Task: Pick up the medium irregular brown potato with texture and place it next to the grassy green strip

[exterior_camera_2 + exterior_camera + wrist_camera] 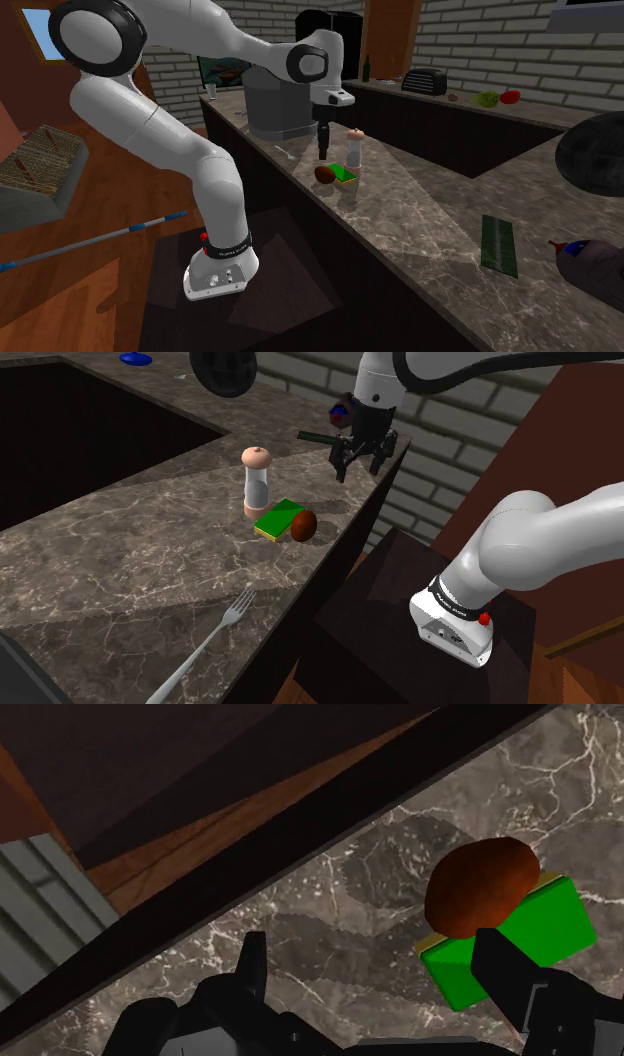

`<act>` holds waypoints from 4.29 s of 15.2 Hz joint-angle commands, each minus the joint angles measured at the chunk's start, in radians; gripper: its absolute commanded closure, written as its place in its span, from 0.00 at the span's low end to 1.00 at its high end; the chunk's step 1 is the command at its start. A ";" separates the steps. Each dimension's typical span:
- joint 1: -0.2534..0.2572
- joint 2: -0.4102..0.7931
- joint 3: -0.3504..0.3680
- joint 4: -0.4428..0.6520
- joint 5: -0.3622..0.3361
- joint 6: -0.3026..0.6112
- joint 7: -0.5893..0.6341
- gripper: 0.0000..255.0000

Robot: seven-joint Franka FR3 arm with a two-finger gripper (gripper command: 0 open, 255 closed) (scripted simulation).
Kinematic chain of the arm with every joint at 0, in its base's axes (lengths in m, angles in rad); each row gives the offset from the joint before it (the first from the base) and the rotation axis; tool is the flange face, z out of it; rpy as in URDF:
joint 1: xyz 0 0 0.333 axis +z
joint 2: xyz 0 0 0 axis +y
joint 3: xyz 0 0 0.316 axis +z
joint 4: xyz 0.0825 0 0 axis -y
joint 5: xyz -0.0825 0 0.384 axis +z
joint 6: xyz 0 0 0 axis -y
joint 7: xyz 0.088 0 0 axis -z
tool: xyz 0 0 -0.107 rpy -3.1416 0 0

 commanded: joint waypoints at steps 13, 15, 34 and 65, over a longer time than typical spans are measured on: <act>-0.045 0.356 0.208 -0.006 0.084 0.436 0.441 0.00; -0.047 0.377 0.213 -0.018 0.082 0.468 0.444 0.00; -0.049 0.405 0.219 -0.033 0.077 0.510 0.449 1.00; -0.091 0.338 0.127 0.271 0.034 0.136 0.380 1.00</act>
